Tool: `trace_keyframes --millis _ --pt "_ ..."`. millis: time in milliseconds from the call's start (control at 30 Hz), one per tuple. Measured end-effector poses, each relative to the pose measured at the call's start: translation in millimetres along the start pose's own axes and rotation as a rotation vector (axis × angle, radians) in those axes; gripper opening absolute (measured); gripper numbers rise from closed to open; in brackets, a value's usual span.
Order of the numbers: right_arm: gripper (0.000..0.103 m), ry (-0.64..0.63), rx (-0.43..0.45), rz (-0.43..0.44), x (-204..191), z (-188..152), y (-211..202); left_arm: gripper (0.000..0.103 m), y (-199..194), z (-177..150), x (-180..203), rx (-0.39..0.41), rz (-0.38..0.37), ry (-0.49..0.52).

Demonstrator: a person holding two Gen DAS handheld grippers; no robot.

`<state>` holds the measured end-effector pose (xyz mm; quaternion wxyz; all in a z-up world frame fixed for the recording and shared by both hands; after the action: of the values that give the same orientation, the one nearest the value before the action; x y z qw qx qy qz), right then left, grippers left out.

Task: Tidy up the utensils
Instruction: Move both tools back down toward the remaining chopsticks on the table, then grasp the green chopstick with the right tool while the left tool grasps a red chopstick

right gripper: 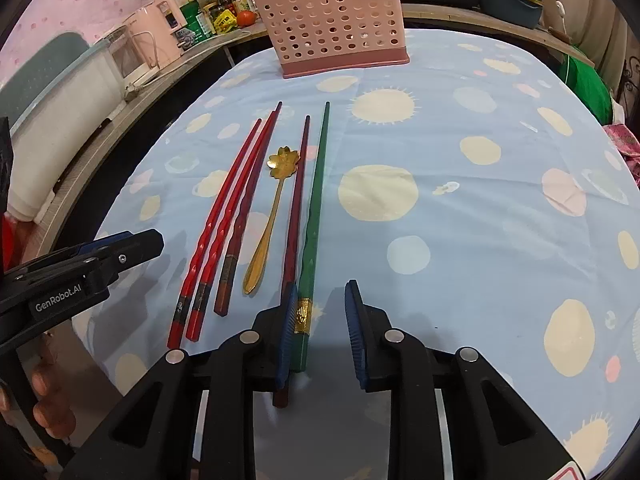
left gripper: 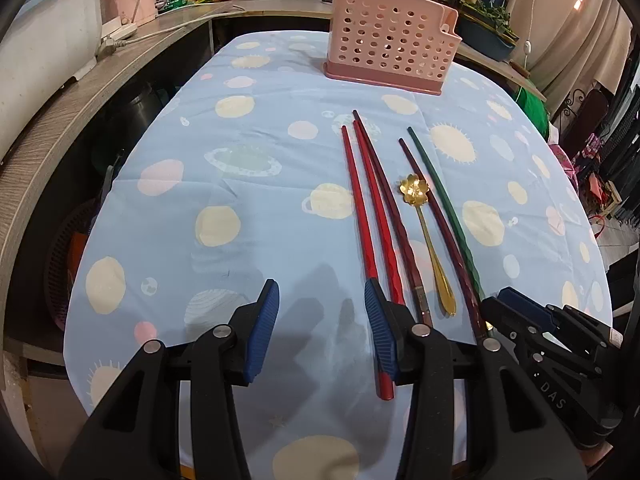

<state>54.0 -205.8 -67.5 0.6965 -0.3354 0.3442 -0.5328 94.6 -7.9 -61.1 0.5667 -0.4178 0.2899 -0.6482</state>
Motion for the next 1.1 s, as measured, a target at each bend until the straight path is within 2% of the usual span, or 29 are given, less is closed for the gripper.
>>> trace_keyframes --millis 233,300,400,467,533,600,1100 --pt "0.022 -0.02 0.0 -0.013 -3.5 -1.3 1.4 0.043 2.2 -6.3 2.3 -0.017 -0.004 0.008" --pt "0.021 -0.049 0.003 -0.04 -6.9 -2.1 1.9 0.043 2.5 -7.6 2.3 -0.021 -0.006 0.007" --pt "0.017 -0.069 0.007 -0.065 -9.2 -3.5 2.1 0.043 3.4 -9.3 2.4 -0.028 -0.01 0.006" --pt "0.01 -0.072 0.008 -0.08 -7.8 -4.0 1.8 0.043 3.8 -10.5 2.5 -0.031 -0.011 0.007" --pt "0.008 -0.059 0.011 -0.082 -4.6 -4.5 1.5 0.044 4.1 -12.0 3.0 -0.038 -0.017 0.007" --pt "0.007 -0.044 0.012 -0.072 -2.2 -4.9 1.1 0.048 4.1 -14.5 4.0 -0.042 -0.023 0.006" --pt "0.007 -0.024 0.011 -0.058 -1.3 -8.1 -2.1 0.048 9.6 -24.1 11.7 -0.064 -0.03 0.034"
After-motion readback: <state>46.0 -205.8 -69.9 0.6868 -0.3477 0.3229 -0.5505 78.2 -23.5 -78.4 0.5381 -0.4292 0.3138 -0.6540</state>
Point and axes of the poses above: each gripper's, at about its wrist camera, not at the fingertips, and y roughly the way its jaws point, x to its right, z to its top, the point moved 2 cm from there along y, roughly the way its jaws point, and after that the axes turned 10 degrees about -y, right-handed, at the moved point
